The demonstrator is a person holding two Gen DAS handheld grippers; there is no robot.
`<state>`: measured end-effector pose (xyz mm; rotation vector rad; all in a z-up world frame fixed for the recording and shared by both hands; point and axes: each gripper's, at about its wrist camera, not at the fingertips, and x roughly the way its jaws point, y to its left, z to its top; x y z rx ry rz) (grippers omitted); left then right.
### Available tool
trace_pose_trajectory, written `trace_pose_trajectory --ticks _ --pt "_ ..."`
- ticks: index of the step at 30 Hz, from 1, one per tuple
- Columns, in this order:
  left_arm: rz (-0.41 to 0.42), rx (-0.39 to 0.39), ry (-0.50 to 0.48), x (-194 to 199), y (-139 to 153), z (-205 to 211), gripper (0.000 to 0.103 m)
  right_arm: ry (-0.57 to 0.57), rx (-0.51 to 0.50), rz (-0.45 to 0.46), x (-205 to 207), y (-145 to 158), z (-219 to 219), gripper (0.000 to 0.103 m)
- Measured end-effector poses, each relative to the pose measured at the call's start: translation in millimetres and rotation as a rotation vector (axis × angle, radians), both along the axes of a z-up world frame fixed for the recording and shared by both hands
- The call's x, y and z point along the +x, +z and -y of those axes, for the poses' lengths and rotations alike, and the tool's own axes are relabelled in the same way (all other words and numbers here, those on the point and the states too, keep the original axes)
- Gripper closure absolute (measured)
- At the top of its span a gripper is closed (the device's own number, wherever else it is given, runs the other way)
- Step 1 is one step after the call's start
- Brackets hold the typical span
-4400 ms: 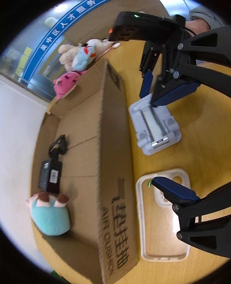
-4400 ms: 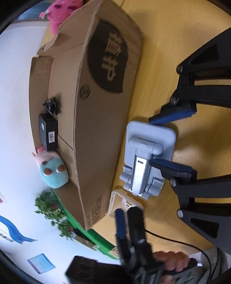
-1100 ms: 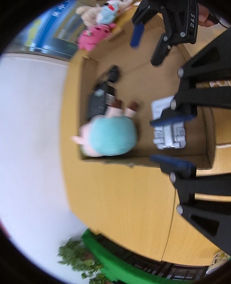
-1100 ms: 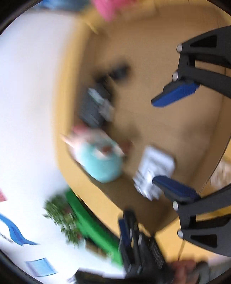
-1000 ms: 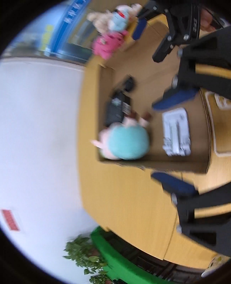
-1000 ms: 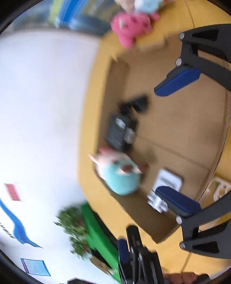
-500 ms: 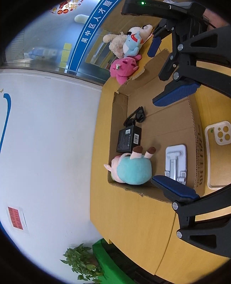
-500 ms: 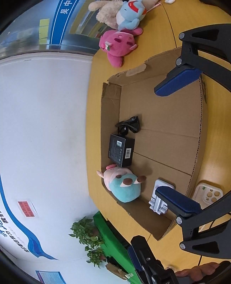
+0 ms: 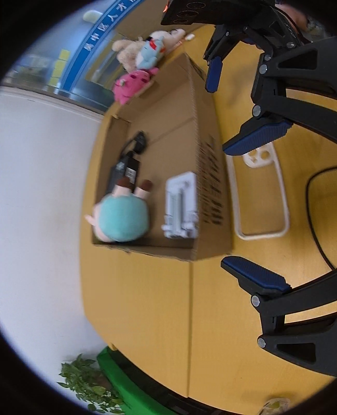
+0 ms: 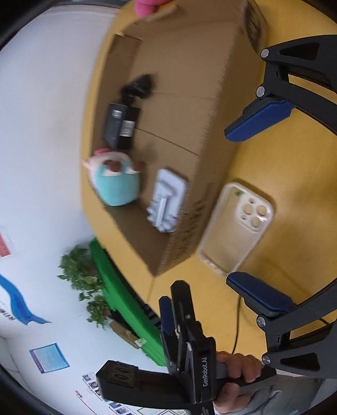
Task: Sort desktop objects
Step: 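Move both grippers to the clear white-rimmed phone case, then grasp the phone case rim between both grippers and lift it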
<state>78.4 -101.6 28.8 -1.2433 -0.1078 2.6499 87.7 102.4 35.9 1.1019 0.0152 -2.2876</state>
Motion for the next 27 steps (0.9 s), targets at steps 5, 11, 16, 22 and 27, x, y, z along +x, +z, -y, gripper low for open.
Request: trace_pose_trajectory --ticks 5,11,16,22,27 --pt "0.074 -0.027 -0.005 -2 -33 2 0.027 -0.039 0.067 0.059 -5 -33 4 0.023" --pt "0.136 -0.017 0.02 -10 -58 9 0.053 -0.025 0.12 0.082 -7 -56 8 0.042" --pt "0.193 -0.025 0.031 -16 -73 12 0.077 0.006 0.136 0.069 -9 -60 17 0.057" --pt "0.196 -0.009 0.026 -13 -73 12 0.095 0.028 0.149 0.046 -7 -60 20 0.076" --pt "0.183 -0.02 0.03 -9 -65 9 0.098 0.033 0.131 0.05 -8 -59 15 0.078"
